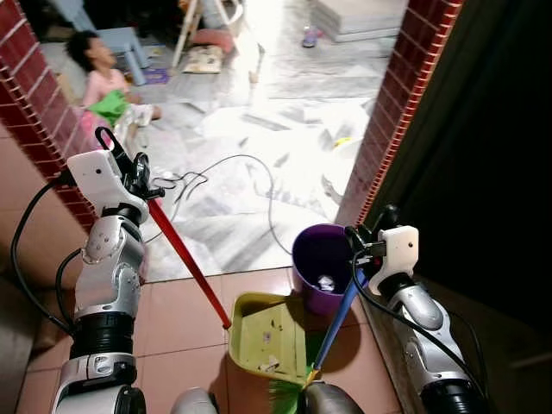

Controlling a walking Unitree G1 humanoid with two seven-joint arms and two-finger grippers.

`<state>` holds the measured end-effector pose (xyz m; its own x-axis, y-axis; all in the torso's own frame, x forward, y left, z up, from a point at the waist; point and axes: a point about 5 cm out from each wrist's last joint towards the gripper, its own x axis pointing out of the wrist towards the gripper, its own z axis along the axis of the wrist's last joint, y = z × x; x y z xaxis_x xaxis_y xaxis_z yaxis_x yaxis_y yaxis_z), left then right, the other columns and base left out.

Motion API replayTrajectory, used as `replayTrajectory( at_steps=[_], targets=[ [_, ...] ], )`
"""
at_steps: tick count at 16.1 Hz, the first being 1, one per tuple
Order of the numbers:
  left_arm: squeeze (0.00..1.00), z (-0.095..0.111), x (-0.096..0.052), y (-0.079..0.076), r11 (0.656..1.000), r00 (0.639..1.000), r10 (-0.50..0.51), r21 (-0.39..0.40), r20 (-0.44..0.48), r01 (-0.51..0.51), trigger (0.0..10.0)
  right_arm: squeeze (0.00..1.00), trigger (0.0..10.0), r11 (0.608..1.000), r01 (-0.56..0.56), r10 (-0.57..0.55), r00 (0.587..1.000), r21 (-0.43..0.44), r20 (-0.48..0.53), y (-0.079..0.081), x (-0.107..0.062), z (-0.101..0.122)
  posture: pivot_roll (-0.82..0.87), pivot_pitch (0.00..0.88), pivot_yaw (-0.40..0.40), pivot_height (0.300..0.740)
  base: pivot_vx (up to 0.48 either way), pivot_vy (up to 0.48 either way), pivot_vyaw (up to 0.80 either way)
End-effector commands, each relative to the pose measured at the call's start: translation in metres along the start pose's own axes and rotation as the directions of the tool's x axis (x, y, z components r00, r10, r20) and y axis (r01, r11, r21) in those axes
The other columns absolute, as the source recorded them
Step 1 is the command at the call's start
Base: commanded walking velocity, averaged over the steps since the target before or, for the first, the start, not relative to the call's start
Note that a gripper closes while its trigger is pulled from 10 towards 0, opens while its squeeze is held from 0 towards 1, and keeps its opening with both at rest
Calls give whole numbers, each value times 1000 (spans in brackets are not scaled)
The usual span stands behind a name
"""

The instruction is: Sweep floor

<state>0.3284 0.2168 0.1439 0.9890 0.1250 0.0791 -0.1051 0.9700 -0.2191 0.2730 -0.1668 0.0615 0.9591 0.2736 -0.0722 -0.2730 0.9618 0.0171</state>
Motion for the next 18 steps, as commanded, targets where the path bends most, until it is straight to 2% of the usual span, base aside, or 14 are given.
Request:
replayTrajectory(
  at_steps=[1, 8, 16, 18],
  targets=[
    [0, 16, 2, 0, 1000, 998, 7, -19, 63, -6, 10000, 0, 10000, 1000, 22, -21, 999, 14, -48, -2, -4, -9, -85, 0, 39, 740, 0, 0, 0],
    [0, 16, 4, -10, 999, 999, -20, -35, 49, 21, 10000, 0, 10000, 1000, 24, -23, 998, 13, -53, -3, -2, -8, -95, 0, 32, 740, 0, 453, 0],
    [0, 10, 4, -14, 999, 999, -26, -28, 19, 26, 10000, 0, 10000, 1000, 8, -8, 999, 0, -53, -2, 1, -6, -97, 0, 20, 740, 0, 470, -711],
    [0, 12, 3, -17, 999, 998, -40, -15, 38, 41, 10000, 0, 10000, 1000, 4, -4, 999, -2, -51, -1, 3, -5, -96, 0, 20, 740, 0, 0, -469]
  ],
)
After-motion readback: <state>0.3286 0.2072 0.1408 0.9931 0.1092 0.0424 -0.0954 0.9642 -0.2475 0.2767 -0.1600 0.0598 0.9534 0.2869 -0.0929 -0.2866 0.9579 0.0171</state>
